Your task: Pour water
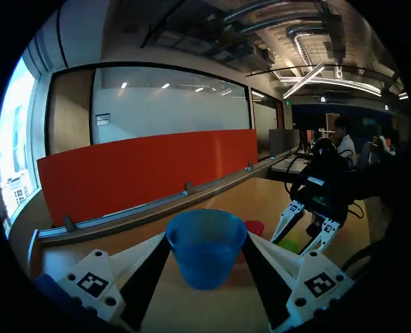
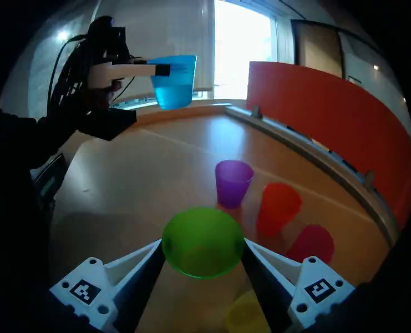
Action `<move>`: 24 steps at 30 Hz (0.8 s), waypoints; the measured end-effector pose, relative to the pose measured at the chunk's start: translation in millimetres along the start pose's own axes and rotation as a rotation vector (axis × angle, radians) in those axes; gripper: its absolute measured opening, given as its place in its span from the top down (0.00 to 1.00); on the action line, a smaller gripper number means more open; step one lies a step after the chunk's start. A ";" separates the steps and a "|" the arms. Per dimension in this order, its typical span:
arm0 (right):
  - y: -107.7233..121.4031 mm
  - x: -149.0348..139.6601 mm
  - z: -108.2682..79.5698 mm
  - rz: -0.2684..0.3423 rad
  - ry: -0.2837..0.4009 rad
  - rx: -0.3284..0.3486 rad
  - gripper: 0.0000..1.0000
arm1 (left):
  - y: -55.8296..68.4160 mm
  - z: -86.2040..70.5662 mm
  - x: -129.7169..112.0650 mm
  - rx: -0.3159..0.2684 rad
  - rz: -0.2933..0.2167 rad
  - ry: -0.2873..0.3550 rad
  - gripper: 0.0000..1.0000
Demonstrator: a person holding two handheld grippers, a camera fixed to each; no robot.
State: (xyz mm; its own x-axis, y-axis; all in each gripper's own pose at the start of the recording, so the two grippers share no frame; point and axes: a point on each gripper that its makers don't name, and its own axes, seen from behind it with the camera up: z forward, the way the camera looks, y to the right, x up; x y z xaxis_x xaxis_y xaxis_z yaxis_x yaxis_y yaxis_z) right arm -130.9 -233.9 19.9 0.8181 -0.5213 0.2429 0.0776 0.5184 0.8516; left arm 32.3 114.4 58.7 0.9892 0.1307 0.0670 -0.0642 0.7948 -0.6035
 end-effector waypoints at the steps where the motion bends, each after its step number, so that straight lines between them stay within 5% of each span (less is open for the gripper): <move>1: -0.6 3.6 -2.3 -0.001 0.010 -0.002 0.08 | -0.1 -0.4 1.0 0.001 -0.001 0.000 0.14; 24: -7.0 68.4 -54.1 0.005 0.220 -0.042 0.08 | 11.3 -6.9 41.4 0.024 -0.035 0.088 0.13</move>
State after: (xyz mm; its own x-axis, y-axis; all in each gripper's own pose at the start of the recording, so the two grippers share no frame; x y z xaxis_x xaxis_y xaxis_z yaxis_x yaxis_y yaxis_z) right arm -44.7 -236.5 5.4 0.9228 -0.3606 0.1359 0.0932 0.5511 0.8292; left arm 73.5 124.6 49.2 0.9986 0.0507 0.0170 -0.0313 0.8121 -0.5827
